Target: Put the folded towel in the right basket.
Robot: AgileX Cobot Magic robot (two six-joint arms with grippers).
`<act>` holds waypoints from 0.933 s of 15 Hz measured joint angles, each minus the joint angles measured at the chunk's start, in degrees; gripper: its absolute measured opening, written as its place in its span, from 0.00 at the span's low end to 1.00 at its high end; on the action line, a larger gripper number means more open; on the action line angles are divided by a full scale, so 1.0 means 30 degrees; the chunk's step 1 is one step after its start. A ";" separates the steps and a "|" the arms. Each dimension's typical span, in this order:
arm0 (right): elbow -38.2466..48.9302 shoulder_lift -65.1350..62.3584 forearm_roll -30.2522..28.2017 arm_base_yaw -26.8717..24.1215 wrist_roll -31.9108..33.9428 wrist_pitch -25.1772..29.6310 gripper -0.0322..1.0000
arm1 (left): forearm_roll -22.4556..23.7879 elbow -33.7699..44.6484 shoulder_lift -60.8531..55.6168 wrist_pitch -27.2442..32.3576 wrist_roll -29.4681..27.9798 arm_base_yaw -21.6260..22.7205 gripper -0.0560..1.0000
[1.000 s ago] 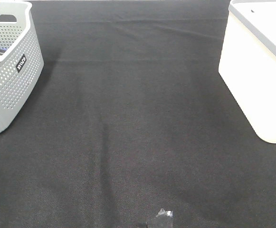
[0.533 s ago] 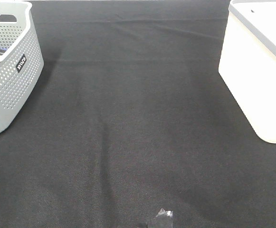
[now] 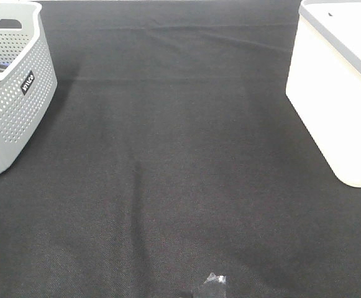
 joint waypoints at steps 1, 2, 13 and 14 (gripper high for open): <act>0.0000 0.0000 0.0057 -0.0134 0.0000 0.0000 0.97 | 0.0000 0.0000 0.0000 0.0000 0.0000 0.0000 0.99; 0.0000 0.0000 0.0076 -0.0172 0.0000 0.0000 0.97 | 0.0000 0.0000 0.0000 0.0000 0.0000 0.0000 0.99; 0.0000 0.0000 0.0115 -0.0172 0.0000 0.0000 0.97 | 0.0000 0.0000 0.0000 0.0000 0.0000 0.0000 0.99; 0.0000 0.0000 0.0115 -0.0172 0.0000 0.0000 0.97 | 0.0000 0.0000 0.0000 0.0000 0.0000 0.0000 0.99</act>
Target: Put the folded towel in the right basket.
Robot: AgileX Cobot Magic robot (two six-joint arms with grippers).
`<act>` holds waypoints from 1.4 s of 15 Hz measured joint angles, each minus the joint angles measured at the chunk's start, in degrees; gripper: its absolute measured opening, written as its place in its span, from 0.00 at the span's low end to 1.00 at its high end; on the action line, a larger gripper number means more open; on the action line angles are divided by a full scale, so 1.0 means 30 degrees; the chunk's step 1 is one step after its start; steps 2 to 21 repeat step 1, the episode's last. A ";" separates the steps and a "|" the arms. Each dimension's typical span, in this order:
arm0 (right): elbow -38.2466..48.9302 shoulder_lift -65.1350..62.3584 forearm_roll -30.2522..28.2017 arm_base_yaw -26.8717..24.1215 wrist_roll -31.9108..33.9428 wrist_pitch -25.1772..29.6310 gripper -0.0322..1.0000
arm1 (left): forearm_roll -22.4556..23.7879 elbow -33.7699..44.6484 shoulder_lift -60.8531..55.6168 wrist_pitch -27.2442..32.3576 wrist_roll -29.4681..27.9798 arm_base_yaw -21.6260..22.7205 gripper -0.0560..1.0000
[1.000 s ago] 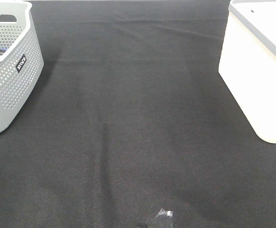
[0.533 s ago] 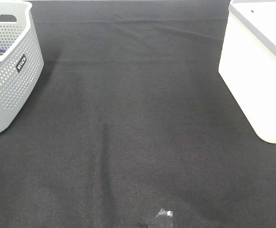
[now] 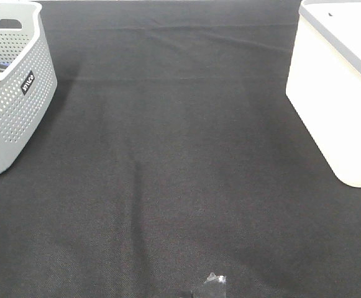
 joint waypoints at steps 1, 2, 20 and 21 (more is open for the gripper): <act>0.0000 0.0000 0.0000 0.0000 0.0000 0.0000 0.97 | 0.0000 0.0000 0.0000 0.0000 0.0000 0.0000 0.99; 0.0000 0.0000 0.0000 0.0000 0.0000 0.0000 0.97 | 0.0000 0.0000 0.0000 0.0000 0.0000 0.0000 0.99; 0.0000 0.0000 0.0000 0.0000 0.0000 0.0000 0.97 | 0.0000 0.0000 0.0000 0.0000 0.0000 0.0000 0.99; 0.0000 0.0000 0.0000 0.0000 0.0000 0.0000 0.97 | 0.0000 0.0000 0.0000 0.0000 0.0000 0.0000 0.99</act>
